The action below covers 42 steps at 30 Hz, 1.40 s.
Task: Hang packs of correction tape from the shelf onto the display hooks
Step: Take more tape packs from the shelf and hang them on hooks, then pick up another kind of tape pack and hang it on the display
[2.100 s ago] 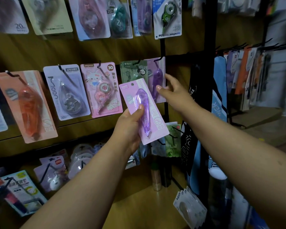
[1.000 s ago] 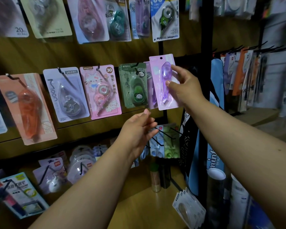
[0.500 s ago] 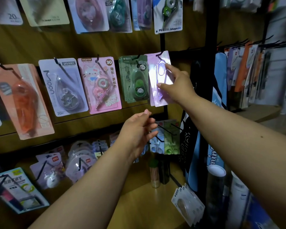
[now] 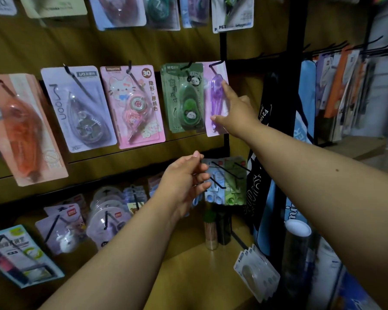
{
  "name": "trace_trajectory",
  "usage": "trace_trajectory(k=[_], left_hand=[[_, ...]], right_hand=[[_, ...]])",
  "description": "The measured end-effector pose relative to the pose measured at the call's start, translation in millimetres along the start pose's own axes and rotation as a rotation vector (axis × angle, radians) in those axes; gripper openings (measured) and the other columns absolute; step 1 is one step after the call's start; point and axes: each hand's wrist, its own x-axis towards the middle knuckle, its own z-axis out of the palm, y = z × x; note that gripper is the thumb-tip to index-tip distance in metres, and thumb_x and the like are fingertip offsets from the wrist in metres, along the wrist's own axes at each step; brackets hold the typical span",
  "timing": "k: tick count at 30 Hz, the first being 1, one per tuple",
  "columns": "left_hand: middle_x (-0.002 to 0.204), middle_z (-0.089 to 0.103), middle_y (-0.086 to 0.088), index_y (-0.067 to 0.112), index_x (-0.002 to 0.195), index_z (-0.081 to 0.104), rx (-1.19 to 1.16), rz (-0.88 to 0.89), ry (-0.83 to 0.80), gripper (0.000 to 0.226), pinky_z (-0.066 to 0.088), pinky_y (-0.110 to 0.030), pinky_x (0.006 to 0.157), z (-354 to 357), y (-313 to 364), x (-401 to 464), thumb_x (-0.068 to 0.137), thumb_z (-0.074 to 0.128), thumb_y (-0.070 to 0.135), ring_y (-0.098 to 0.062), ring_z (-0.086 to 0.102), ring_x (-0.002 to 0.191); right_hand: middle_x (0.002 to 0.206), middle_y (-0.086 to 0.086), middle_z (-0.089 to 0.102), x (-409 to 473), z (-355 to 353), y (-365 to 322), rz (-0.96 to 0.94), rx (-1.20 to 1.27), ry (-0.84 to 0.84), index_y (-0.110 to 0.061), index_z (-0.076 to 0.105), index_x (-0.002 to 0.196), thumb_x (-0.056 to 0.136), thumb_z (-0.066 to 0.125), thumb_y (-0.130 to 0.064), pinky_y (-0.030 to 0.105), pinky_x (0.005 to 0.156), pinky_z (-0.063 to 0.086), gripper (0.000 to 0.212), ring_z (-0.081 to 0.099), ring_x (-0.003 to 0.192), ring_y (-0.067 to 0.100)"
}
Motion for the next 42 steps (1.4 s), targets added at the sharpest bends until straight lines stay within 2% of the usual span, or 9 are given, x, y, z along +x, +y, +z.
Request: trace_trajectory(k=[4, 8, 14, 19, 23, 25, 30, 35, 42], left_hand=[[0.067, 0.056, 0.0, 0.014, 0.095, 0.058, 0.041, 0.013, 0.001, 0.016, 0.048, -0.021, 0.05, 0, -4, 2, 0.1, 0.051, 0.027, -0.01, 0.049, 0.053], [0.065, 0.054, 0.001, 0.014, 0.094, 0.056, 0.146, 0.022, 0.015, 0.016, 0.047, -0.02, 0.049, -1, -9, 0, 0.101, 0.049, 0.027, -0.009, 0.049, 0.05], [0.065, 0.054, -0.002, 0.012, 0.087, 0.051, 0.252, 0.012, 0.043, 0.017, 0.046, -0.021, 0.045, -7, -25, -17, 0.101, 0.049, 0.023, -0.012, 0.048, 0.05], [0.068, 0.055, -0.004, 0.011, 0.087, 0.051, 0.382, -0.029, 0.059, 0.018, 0.049, -0.026, 0.052, -19, -50, -30, 0.1, 0.051, 0.023, -0.013, 0.05, 0.053], [0.068, 0.055, -0.005, 0.01, 0.087, 0.051, 0.436, -0.11, 0.086, 0.018, 0.049, -0.027, 0.052, -30, -78, -41, 0.1, 0.051, 0.022, -0.014, 0.051, 0.052], [0.066, 0.054, -0.006, 0.011, 0.083, 0.049, 0.441, -0.152, 0.086, 0.02, 0.046, -0.026, 0.05, -33, -92, -45, 0.1, 0.051, 0.02, -0.014, 0.049, 0.051], [0.068, 0.054, -0.005, 0.012, 0.085, 0.048, 0.554, -0.26, 0.084, 0.017, 0.043, -0.026, 0.051, -43, -132, -47, 0.1, 0.051, 0.019, -0.016, 0.049, 0.052], [0.072, 0.054, -0.007, 0.011, 0.088, 0.045, 0.652, -0.341, 0.041, 0.017, 0.04, -0.027, 0.054, -55, -164, -45, 0.1, 0.05, 0.021, -0.018, 0.05, 0.056], [0.075, 0.055, -0.009, 0.012, 0.088, 0.046, 0.74, -0.396, 0.038, 0.017, 0.042, -0.029, 0.057, -72, -209, -30, 0.1, 0.051, 0.023, -0.021, 0.052, 0.061]], right_hand=[[0.132, 0.014, 0.036, 3, 0, 1, -0.016, -0.007, -0.005, -0.041, 0.01, 0.15, 0.087, 0.068, -0.029, 0.018, 0.081, 0.033, 0.087, 0.047, 0.089, 0.02], [0.135, 0.014, 0.036, -2, -1, 9, -0.016, 0.004, -0.008, -0.039, 0.013, 0.15, 0.087, 0.067, -0.034, 0.02, 0.084, 0.034, 0.084, 0.052, 0.111, 0.027], [0.137, 0.013, 0.042, -36, 0, 25, -0.018, 0.001, -0.022, -0.033, 0.028, 0.149, 0.089, 0.063, -0.037, 0.021, 0.086, 0.032, 0.069, 0.049, 0.121, 0.026], [0.114, 0.004, 0.056, -82, 6, 40, -0.027, 0.035, -0.026, -0.027, 0.041, 0.142, 0.09, 0.059, -0.038, 0.024, 0.078, 0.04, 0.056, 0.056, 0.099, 0.016], [0.083, -0.003, 0.054, -127, 24, 64, 0.034, 0.068, -0.053, -0.022, 0.051, 0.129, 0.09, 0.059, -0.038, 0.034, 0.073, 0.05, 0.043, 0.06, 0.084, 0.022], [0.079, -0.005, 0.051, -148, 34, 81, 0.063, 0.034, -0.112, -0.021, 0.05, 0.127, 0.09, 0.059, -0.038, 0.034, 0.069, 0.048, 0.042, 0.058, 0.08, 0.021], [0.088, 0.0, 0.055, -182, 51, 122, 0.113, -0.133, -0.22, -0.016, 0.049, 0.128, 0.092, 0.056, -0.038, 0.029, 0.065, 0.04, 0.043, 0.056, 0.081, 0.018], [0.113, 0.011, 0.063, -202, 61, 161, 0.252, -0.245, -0.326, -0.014, 0.048, 0.129, 0.092, 0.056, -0.038, 0.03, 0.076, 0.043, 0.045, 0.06, 0.103, 0.027], [0.114, 0.016, 0.06, -221, 86, 208, 0.415, -0.299, -0.433, -0.009, 0.05, 0.121, 0.094, 0.053, -0.037, 0.035, 0.08, 0.045, 0.039, 0.058, 0.103, 0.031]])
